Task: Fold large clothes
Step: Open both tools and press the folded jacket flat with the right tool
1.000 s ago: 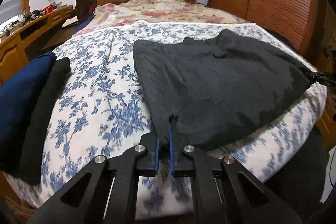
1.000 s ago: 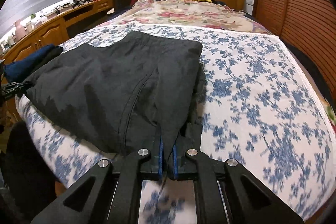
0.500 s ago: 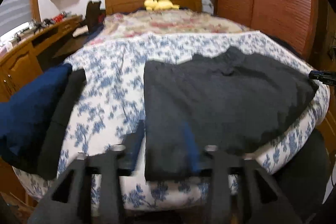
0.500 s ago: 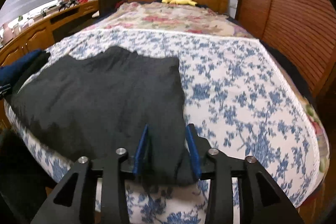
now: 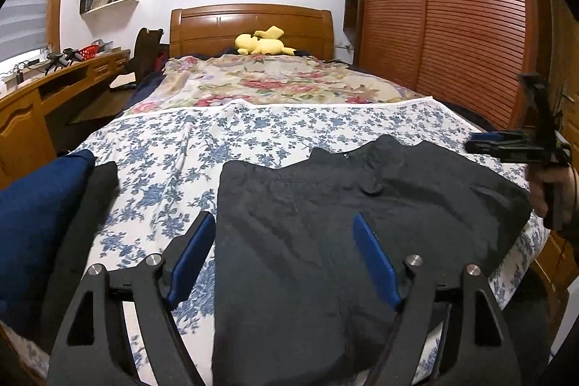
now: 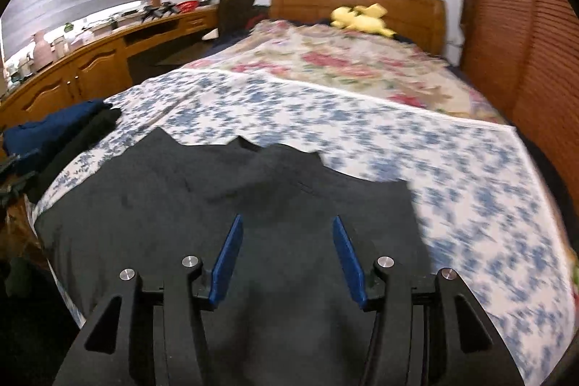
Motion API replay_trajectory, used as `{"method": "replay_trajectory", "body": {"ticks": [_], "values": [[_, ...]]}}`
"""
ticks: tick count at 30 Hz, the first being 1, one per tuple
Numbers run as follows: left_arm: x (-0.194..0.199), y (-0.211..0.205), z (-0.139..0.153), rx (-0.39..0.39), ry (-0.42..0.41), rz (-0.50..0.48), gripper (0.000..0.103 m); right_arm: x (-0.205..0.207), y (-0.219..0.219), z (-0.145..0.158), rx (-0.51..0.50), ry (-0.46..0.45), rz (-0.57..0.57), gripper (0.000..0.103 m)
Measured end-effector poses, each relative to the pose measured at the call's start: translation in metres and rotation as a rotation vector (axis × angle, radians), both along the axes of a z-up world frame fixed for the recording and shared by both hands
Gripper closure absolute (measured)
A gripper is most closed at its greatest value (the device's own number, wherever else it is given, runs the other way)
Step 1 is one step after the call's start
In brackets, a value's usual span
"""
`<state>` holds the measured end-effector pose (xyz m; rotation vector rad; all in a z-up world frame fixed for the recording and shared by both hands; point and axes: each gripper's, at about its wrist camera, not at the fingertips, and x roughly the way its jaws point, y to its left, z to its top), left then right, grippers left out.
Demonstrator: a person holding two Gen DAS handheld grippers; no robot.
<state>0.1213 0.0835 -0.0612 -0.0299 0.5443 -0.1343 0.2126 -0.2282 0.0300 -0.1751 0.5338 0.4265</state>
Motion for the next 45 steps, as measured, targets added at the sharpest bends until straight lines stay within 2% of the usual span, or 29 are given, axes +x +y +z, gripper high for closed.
{"method": "replay_trajectory", "body": {"ticks": [8,14,16,19,22,23,28,31,33,38,41,45], "values": [[0.006,-0.001,-0.018,-0.006,0.023,-0.031,0.024,0.098,0.071,-0.02,-0.068,0.136,0.02,0.05],[0.001,0.001,-0.017,-0.025,0.014,-0.052,0.024,0.162,0.093,-0.038,-0.159,0.246,-0.038,0.05],[0.001,0.001,-0.017,-0.028,0.014,-0.059,0.024,0.17,0.102,-0.041,-0.181,0.25,-0.04,0.051],[0.0,0.001,-0.018,-0.028,0.015,-0.067,0.024,0.183,0.116,-0.049,-0.231,0.26,-0.02,0.065],[0.001,0.0,-0.017,-0.032,0.017,-0.071,0.024,0.189,0.126,-0.051,-0.26,0.227,-0.006,0.082],[0.001,0.0,-0.017,-0.033,0.017,-0.07,0.024,0.192,0.125,-0.05,-0.256,0.212,-0.007,0.085],[0.002,-0.001,-0.017,-0.042,0.017,-0.07,0.024,0.199,0.127,-0.032,-0.211,0.099,-0.046,0.088],[0.002,-0.004,-0.018,-0.039,0.022,-0.074,0.024,0.213,0.122,-0.034,-0.163,0.142,-0.053,0.086],[0.002,-0.007,-0.019,-0.034,0.026,-0.076,0.024,0.215,0.118,-0.037,-0.149,0.17,-0.058,0.078],[0.003,-0.016,-0.018,-0.031,0.025,-0.09,0.024,0.182,0.099,-0.021,-0.137,0.131,-0.052,0.049],[0.004,-0.023,-0.017,-0.036,0.025,-0.105,0.024,0.15,0.078,-0.013,-0.136,0.129,-0.037,0.046],[0.007,-0.04,-0.016,-0.039,0.026,-0.139,0.024,0.099,0.044,-0.02,-0.17,0.13,-0.034,0.046]]}}
